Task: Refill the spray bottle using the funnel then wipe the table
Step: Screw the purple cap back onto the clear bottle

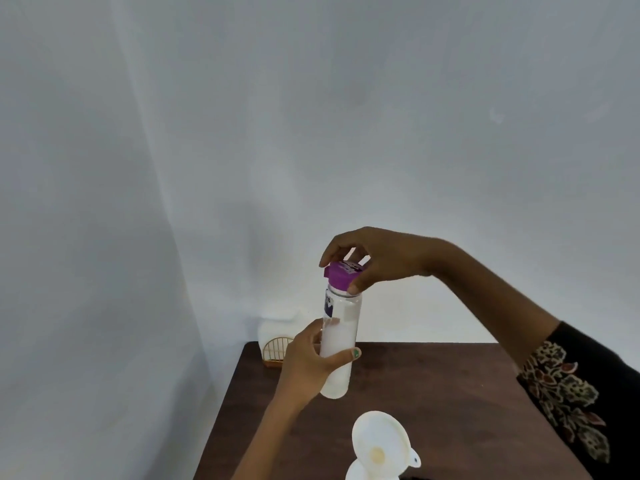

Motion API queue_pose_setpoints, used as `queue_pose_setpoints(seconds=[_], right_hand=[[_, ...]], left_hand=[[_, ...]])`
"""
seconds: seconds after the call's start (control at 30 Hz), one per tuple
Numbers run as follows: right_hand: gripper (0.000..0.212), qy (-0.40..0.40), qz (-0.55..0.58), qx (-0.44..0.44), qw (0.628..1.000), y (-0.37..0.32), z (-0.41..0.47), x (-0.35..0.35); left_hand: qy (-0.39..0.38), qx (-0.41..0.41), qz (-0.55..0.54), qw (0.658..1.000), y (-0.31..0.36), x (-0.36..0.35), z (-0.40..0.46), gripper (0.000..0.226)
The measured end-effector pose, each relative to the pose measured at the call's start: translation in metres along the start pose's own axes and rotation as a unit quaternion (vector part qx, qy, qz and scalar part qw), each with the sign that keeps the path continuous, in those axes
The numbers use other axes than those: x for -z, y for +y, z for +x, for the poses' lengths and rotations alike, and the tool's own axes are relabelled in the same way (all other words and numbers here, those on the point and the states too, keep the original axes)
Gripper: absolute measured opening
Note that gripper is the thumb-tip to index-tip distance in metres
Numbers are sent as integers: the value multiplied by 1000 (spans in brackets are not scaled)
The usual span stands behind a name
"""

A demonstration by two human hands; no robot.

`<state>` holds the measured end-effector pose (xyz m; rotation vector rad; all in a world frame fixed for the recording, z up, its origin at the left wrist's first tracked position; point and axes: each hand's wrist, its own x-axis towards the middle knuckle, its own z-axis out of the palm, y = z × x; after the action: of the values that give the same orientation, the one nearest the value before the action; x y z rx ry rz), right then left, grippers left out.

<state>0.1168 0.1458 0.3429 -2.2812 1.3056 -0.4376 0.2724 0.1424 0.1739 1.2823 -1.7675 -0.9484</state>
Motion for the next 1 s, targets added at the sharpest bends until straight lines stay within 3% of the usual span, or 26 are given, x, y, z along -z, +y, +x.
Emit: queue_pose_setpoints(seconds=[0.13, 0.27, 0.37, 0.47, 0.57, 0.63, 0.7, 0.77, 0.83, 0.9, 1.0], right_hand=[[47, -64, -78, -7, 995, -14, 2, 10], [43, -75, -141, -10, 987, -20, 8, 11], [30, -57, -186, -66, 979, -24, 9, 8], [55, -13, -274, -151, 950, -29, 9, -2], [75, 39, -405, -176, 896, -29, 10, -8], [78, 62, -402, -168, 898, -27, 9, -2], [67, 48, -311, -114, 942, -24, 8, 5], [36, -22, -184, -40, 982, -23, 5, 9], [30, -88, -138, -37, 986, -19, 5, 12], [38, -108, -186, -117, 969, -18, 5, 9], [78, -96, -301, -236, 919, -20, 6, 7]], left_hand=[[-9, -3, 12, 1000, 1, 0, 1, 67], [-18, -2, 11, 1000, 3, -1, 0, 66], [-23, -5, 2, 1000, 2, -3, -1, 64], [-20, -11, -7, 1000, 1, -4, -3, 60], [-11, -16, -4, 1000, 0, -5, -3, 61], [-11, -19, -10, 1000, -2, -5, -3, 58], [-16, -16, -16, 1000, -4, -7, -4, 56], [-16, -14, -16, 1000, -6, -9, -4, 57], [-13, -12, -16, 1000, -7, -9, -4, 59], [-16, -16, -13, 1000, -9, -10, -4, 60], [-20, -15, 6, 1000, -12, -13, -6, 64]])
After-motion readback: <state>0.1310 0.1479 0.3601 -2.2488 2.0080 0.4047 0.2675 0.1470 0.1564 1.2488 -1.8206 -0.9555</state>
